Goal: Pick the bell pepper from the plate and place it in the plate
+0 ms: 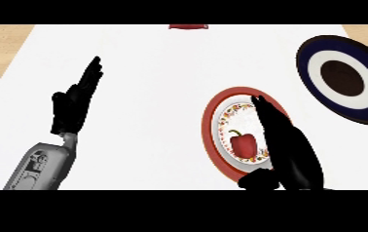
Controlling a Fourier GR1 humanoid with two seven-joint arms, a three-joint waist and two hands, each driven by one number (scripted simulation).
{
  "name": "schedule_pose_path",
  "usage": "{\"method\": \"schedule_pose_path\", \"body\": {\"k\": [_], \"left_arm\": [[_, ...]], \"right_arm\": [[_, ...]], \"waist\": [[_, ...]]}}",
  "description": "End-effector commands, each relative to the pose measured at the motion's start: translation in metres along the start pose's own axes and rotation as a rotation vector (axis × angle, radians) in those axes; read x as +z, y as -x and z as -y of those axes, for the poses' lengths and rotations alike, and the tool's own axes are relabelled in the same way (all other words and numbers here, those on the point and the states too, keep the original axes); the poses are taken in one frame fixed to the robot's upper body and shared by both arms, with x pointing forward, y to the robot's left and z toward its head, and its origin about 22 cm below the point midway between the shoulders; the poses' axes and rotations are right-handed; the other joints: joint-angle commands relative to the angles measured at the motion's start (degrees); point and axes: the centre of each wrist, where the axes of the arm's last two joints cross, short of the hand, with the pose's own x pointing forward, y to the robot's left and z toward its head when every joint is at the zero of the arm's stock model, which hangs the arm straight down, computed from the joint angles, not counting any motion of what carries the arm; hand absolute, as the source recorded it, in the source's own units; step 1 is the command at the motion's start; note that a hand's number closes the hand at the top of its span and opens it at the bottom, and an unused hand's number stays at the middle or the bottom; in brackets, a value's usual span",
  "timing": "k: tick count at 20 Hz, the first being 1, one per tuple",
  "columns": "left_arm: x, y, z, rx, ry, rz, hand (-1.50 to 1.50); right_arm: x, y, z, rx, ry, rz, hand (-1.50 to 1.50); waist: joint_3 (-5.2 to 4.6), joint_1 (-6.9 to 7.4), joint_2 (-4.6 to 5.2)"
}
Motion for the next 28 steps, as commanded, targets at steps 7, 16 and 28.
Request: {"method": "schedule_pose_path", "body": {"k": [7, 16, 28], "left_arm": [[-0.005, 0.006, -0.009, 0.012, 0.002, -0.019, 0.0], [0.005, 0.025, -0.014, 0.012, -0.012, 0.008, 0.0], [0.005, -0.01, -0.001, -0.001, -0.002, 0.012, 0.0]], "right_arm": [[-0.033, 0.027, -0.033, 0.06, -0.105, -0.057, -1.5], [-0.044, 0.018, -0.059, 0.055, -0.12, -0.111, -1.5], [-0.055, 0.059, -0.065, 0.087, 0.017, -0.026, 1.5]], "waist": [[0.02, -0.1, 0.02], [0.01, -0.08, 0.03], [0.02, -0.15, -0.03]]}}
